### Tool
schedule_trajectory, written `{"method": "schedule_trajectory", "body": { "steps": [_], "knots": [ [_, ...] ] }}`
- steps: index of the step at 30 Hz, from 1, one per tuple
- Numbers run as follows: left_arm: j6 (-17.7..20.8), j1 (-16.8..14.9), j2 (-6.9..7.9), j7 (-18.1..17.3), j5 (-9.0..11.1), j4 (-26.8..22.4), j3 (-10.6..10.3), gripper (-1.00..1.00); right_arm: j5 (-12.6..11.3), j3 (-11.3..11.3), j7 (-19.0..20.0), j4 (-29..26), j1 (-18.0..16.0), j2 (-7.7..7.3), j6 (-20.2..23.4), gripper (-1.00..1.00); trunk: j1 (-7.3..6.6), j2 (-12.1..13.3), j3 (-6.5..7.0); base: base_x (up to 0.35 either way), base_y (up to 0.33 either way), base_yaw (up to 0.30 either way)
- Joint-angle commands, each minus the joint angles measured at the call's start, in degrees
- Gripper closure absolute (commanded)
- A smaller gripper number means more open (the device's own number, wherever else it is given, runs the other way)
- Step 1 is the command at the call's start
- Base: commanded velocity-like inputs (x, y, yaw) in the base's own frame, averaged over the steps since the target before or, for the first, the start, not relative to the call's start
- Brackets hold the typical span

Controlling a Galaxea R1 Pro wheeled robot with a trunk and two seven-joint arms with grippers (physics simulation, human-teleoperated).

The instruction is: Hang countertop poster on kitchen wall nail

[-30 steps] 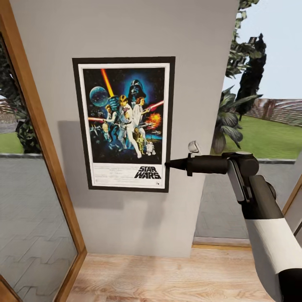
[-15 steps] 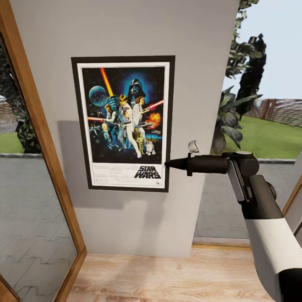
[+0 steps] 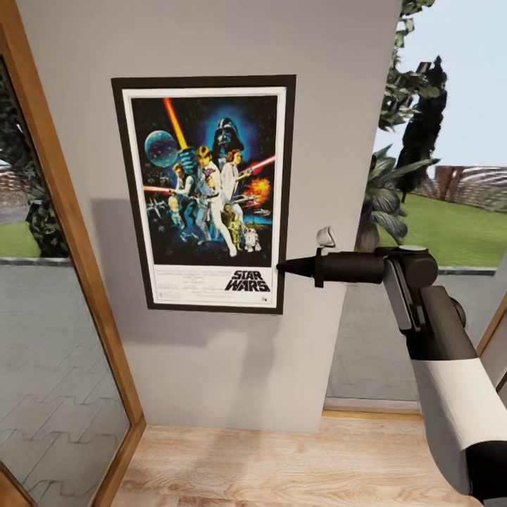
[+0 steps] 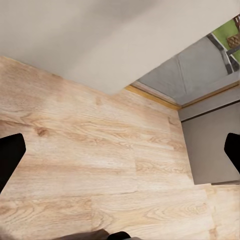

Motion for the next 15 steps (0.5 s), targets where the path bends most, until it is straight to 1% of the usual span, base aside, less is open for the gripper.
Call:
{"method": "schedule_trajectory", "body": {
  "steps": [1,15],
  "knots": [
    [-0.6,0.0,0.0,-0.1,-0.6,0.0,0.4,-1.0,-0.3,0.1,0.0,0.0,-0.1,-0.04,0.4,1.0,0.02,0.0,-0.03,0.0,0.0,0.0],
    [-0.6,0.0,0.01,-0.1,-0.6,0.0,0.4,-1.0,-0.3,0.0,0.0,0.0,-0.2,-0.04,0.4,1.0,0.02,0.0,-0.03,0.0,0.0,0.0]
  ]
}}
